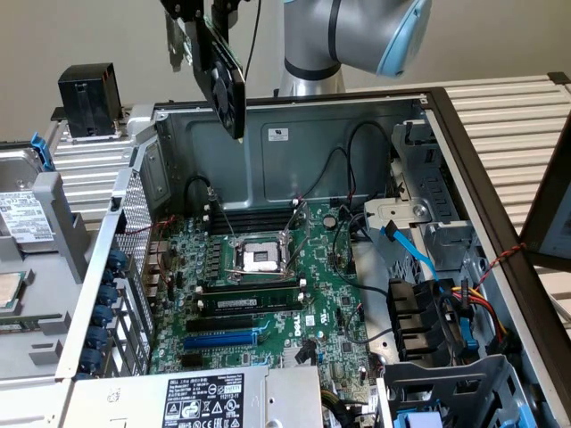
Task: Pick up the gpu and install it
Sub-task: 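Insert the gpu into the slot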
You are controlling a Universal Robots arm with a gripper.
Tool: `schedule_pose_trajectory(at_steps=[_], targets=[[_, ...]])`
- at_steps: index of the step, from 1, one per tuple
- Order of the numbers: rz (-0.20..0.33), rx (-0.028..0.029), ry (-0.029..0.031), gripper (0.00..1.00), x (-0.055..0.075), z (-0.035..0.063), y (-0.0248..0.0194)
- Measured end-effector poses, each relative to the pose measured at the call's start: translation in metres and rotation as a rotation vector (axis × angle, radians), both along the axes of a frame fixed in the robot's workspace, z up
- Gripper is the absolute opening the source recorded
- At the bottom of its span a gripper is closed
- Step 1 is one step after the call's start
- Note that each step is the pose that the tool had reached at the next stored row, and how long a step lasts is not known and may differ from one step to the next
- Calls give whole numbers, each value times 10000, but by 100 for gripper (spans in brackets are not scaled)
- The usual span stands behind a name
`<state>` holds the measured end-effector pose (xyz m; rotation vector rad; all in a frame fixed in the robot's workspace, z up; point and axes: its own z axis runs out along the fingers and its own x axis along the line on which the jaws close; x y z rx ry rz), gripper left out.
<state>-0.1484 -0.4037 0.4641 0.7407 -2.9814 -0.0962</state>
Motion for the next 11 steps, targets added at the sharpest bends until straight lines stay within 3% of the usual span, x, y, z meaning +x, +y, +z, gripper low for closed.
schedule_pose_trajectory(at_steps=[11], targets=[[2011,0,-17,27,0,-5,0]])
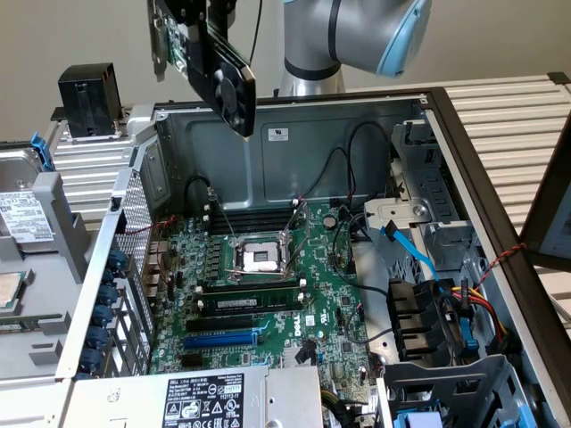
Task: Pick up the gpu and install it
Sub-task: 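Insert the gpu into the slot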
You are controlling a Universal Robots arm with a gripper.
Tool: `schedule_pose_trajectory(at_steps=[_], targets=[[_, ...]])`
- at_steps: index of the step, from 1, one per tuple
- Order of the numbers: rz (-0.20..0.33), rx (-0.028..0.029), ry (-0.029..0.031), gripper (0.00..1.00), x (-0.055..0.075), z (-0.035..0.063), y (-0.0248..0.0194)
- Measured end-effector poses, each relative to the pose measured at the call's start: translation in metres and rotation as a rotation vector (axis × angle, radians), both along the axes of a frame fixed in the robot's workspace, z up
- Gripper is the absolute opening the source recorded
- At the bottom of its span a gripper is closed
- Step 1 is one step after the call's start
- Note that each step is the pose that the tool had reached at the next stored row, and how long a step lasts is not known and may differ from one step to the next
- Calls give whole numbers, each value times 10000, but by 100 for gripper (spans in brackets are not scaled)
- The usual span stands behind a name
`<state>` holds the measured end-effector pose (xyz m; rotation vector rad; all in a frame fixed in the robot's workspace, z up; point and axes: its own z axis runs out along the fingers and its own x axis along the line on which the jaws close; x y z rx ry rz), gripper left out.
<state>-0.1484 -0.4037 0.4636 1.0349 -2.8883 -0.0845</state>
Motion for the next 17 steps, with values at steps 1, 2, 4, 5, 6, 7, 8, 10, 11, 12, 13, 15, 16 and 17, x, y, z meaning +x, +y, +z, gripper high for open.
schedule_pose_trajectory(at_steps=[1,2,4,5,6,7,8,10,11,12,13,15,16,17], targets=[[180,0,-1,27,0,-1,0],[361,1,-3,27,0,-1,0],[736,0,-6,27,0,-2,0],[915,0,-7,27,0,-2,0],[1100,0,-9,27,0,-3,0],[1281,0,-10,27,0,-3,0],[1465,0,-12,27,0,-4,0],[1825,-1,-15,27,0,-4,0],[2011,0,-17,27,0,-5,0],[2185,0,-19,27,0,-6,0],[2376,0,-20,27,0,-6,0],[2730,0,-23,27,0,-7,0],[2916,0,-25,27,0,-7,0],[3106,0,-27,27,0,-7,0]])
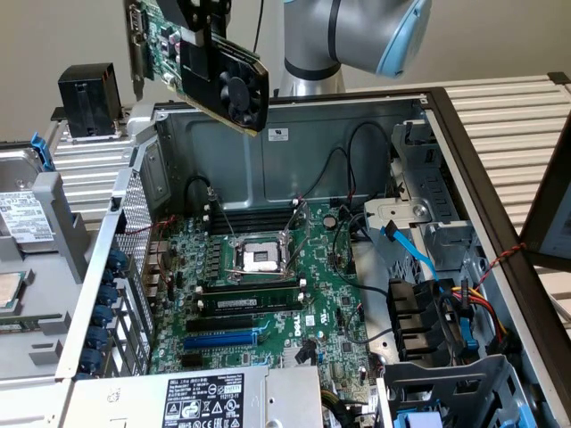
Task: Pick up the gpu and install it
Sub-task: 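Insert the gpu into the slot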
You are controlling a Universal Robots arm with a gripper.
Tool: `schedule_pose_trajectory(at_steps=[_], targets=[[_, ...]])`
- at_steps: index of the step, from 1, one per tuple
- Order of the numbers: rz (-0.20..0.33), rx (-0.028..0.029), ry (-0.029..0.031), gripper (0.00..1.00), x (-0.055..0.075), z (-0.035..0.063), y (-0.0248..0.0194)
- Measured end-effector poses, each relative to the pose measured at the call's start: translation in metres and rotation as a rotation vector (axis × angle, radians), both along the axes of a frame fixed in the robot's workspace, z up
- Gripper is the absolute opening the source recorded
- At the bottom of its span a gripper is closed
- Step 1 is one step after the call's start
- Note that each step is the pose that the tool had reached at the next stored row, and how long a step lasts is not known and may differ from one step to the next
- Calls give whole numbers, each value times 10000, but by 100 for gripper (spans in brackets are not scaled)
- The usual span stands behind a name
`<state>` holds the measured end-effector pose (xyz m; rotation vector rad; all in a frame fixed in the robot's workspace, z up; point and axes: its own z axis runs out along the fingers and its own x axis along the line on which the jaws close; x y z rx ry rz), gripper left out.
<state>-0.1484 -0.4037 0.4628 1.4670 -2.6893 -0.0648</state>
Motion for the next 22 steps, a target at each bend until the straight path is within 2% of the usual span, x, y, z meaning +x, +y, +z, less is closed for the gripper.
schedule_pose_trajectory(at_steps=[7,13,17,22], targets=[[1270,0,-36,27,0,-2,0],[2353,-5,-125,27,0,-3,0],[3062,-20,-281,27,0,-4,0],[3906,-52,-566,27,0,-3,0]])
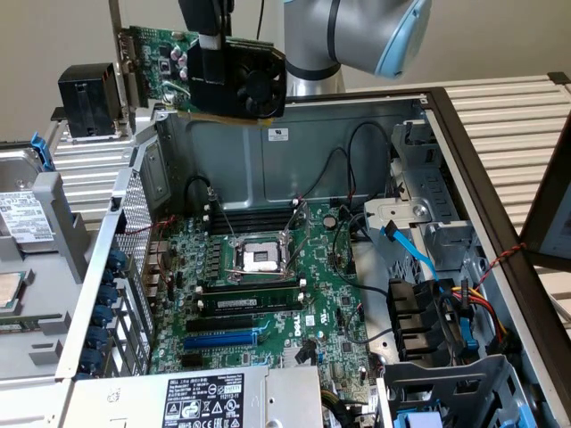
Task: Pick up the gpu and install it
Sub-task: 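Insert the gpu into the slot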
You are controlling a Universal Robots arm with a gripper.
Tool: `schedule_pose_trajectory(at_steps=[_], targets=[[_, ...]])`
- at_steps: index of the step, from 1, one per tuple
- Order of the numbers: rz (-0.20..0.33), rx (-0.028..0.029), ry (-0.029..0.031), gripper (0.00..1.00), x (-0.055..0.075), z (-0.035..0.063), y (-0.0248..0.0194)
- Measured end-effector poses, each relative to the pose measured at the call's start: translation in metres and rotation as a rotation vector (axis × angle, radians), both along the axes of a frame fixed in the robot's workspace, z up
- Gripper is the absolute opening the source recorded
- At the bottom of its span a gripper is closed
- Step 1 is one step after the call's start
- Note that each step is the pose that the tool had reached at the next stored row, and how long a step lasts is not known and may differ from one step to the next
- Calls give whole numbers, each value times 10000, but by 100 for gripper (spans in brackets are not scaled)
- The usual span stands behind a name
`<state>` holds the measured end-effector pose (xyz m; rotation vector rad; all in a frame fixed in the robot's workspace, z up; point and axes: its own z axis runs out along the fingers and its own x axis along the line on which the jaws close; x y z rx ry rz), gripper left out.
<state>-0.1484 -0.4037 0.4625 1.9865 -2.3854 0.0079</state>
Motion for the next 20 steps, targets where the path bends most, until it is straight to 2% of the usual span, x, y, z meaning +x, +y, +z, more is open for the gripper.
schedule_pose_trajectory(at_steps=[2,6,8,11,12,16,20], targets=[[363,0,-88,27,0,0,0],[1076,2,-212,27,0,0,0],[1389,0,-324,27,0,-2,0],[1631,-12,-548,27,0,-10,28],[1663,-14,-570,27,0,-13,47],[1727,-13,-588,27,0,-43,144],[1789,-12,-588,27,-10,-48,152]])
